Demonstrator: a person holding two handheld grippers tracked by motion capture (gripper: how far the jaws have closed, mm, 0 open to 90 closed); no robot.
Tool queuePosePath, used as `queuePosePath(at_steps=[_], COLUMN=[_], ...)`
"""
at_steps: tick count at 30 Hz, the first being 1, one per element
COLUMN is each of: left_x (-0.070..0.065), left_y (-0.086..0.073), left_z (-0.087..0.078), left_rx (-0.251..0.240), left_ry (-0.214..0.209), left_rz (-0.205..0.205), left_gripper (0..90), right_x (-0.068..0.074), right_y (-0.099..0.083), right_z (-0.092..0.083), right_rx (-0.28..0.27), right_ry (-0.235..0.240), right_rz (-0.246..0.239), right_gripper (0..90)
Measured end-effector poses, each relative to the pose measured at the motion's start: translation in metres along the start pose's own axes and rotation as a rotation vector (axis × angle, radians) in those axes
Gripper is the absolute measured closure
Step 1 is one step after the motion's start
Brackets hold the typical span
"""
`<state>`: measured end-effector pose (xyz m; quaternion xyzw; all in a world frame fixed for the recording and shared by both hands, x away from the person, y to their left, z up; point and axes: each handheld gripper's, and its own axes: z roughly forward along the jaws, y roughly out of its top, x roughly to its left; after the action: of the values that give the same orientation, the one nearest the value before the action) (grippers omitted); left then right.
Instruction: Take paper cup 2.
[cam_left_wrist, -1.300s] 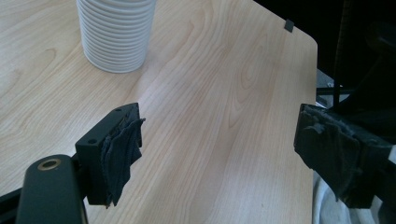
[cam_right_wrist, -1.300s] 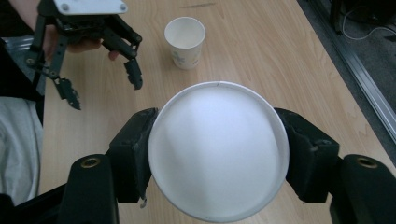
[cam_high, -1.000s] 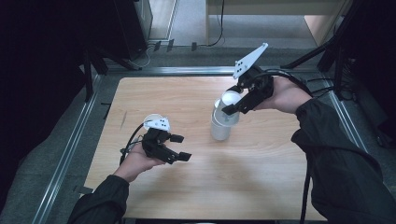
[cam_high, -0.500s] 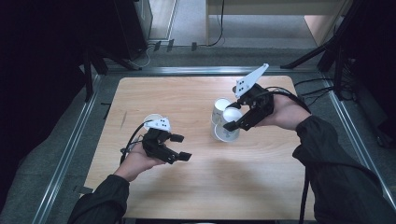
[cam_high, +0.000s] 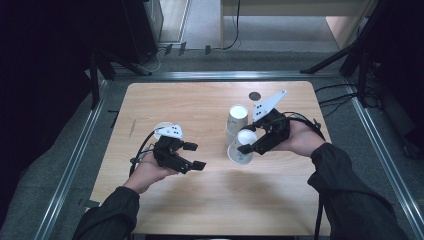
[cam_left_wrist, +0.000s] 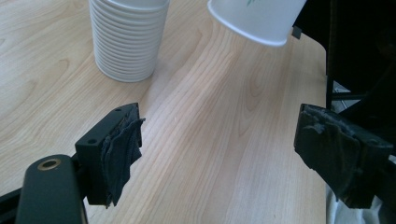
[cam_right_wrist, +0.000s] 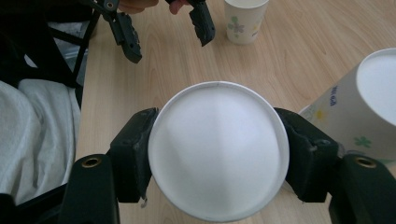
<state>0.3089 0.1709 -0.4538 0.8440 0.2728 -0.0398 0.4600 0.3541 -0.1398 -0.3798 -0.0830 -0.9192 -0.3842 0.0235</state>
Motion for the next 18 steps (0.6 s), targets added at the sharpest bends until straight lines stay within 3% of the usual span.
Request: queuePosePath(at_steps=[6, 18], left_x=[0.001, 0.004], left_y=[0.001, 0.003], left_z=[0.001, 0.008], left_rx=[-0.006, -0.012], left_ry=[-0.002, -0.017], left_rz=[0.001, 0.004], left_gripper=[15.3, 14.1], right_x=[0.003, 0.005], right_y=[-0.01, -0.033], right_z=[0.014, 0.032], right_rx=[-0.022, -0.141], right_ry=[0.011, 0.016], right_rz=[0.008, 0.058], right_gripper=[35.0, 35.1])
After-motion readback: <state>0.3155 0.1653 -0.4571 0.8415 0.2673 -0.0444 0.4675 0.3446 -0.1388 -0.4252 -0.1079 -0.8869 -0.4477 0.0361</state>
